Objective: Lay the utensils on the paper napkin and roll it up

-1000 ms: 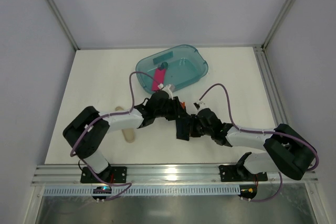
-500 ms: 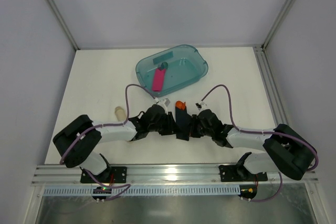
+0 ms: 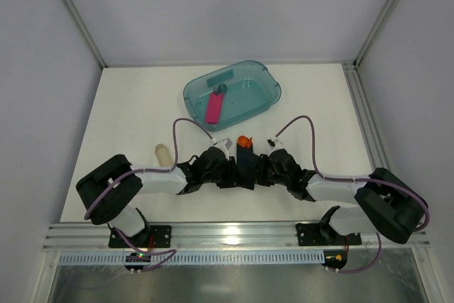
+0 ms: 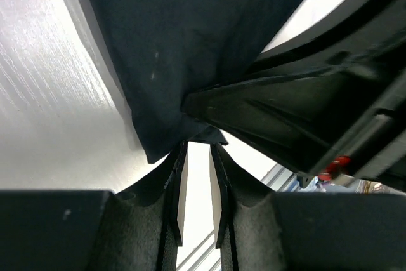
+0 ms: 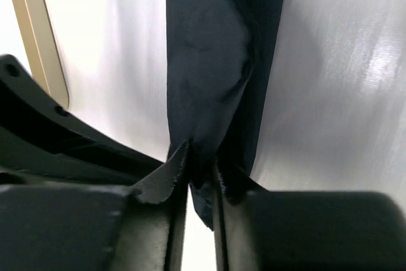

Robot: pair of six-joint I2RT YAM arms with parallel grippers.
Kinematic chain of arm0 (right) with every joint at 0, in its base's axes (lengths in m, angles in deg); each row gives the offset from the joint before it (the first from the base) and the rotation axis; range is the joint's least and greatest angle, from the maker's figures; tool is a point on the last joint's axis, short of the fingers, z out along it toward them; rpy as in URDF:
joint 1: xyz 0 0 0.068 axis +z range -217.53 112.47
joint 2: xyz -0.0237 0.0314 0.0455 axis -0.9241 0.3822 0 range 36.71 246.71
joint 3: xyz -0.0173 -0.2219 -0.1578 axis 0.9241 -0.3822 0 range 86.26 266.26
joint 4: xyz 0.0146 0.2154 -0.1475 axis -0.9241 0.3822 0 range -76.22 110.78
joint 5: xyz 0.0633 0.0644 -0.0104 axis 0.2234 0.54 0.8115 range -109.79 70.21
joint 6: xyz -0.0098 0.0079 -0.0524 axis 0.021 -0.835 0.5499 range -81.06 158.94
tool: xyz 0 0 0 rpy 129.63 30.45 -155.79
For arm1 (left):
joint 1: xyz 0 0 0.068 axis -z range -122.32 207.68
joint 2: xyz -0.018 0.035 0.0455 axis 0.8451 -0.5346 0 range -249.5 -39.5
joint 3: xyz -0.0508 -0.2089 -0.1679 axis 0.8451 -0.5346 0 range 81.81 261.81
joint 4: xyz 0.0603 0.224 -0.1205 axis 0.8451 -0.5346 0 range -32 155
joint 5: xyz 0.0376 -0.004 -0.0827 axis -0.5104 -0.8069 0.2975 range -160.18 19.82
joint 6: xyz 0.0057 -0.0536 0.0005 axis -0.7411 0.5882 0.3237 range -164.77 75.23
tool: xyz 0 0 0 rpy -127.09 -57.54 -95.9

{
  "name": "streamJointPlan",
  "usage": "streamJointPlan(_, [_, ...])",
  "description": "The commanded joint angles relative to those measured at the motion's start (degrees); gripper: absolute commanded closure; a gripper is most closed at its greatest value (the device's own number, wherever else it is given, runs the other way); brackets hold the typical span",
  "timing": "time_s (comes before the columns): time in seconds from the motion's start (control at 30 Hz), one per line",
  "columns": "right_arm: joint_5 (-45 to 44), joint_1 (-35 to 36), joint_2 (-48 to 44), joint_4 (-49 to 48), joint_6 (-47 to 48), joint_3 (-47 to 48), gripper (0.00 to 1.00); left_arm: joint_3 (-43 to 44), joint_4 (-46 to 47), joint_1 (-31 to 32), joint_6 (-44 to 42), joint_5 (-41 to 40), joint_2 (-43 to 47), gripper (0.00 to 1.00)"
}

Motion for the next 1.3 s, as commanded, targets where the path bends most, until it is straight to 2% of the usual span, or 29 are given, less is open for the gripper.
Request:
streamJointPlan(0.0, [-3.50, 0.22, -4.55, 1.70, 0.44, 0.48, 0.74, 0.91, 2.50, 0.73, 0.38, -1.06, -1.44, 0.76])
streamJointPlan(0.1, [-6.84, 0.14, -7.89, 5.74, 1.06, 1.62, 0.63, 1.88, 1.62, 1.17, -0.23, -1.68, -2.32, 0.76])
streamJointPlan(0.2, [-9.83, 0.22, -9.73, 10.31, 1.59, 2.94, 0.57, 3.02, 0.04, 1.52, -1.11, -2.12, -3.11, 0.76])
streamJointPlan(0.33, [-12.56, 0.14, -10.00, 14.10, 3.43, 5.31, 0.55, 3.11, -0.40, 1.79, -1.20, -2.64, -3.12, 0.76])
streamJointPlan(0.67, [-11.95, -2.94, -5.01, 12.09, 8.79, 9.88, 0.53, 3.29, -1.02, 2.23, -1.47, -3.26, -3.64, 0.76])
streamJointPlan(0.77, [-11.24, -4.26, -2.71, 12.51, 9.68, 11.38, 0.58, 3.29, -1.02, 2.32, -1.55, -3.35, -3.56, 0.77])
streamJointPlan(0.8, [-11.15, -4.52, -1.49, 12.52, 9.59, 11.47, 0.65, 3.38, -1.11, 2.23, -1.47, -3.35, -3.47, 0.76])
streamJointPlan(0.87, [-11.50, -4.96, -0.87, 11.30, 9.50, 10.42, 0.73, 3.29, -1.46, 2.32, -1.64, -3.70, -3.12, 0.76])
streamJointPlan(0.9, [-11.68, -5.05, -0.51, 10.85, 9.50, 9.98, 0.83, 3.11, -1.55, 2.40, -1.73, -3.87, -2.86, 0.76])
streamJointPlan(1.0, [-12.82, -5.31, 0.71, 9.88, 10.20, 8.75, 0.96, 2.76, -1.72, 2.23, -1.56, -4.23, -2.33, 0.76])
streamJointPlan(1.13, [-11.95, -5.93, 2.56, 9.09, 10.20, 8.83, 0.96, 2.85, -1.63, 2.23, -1.29, -4.14, -1.97, 0.76])
streamJointPlan(1.27, [-12.03, -6.02, 2.65, 9.61, 10.03, 8.92, 0.96, 3.37, -2.60, 2.23, -1.47, -4.58, 0.48, 0.71])
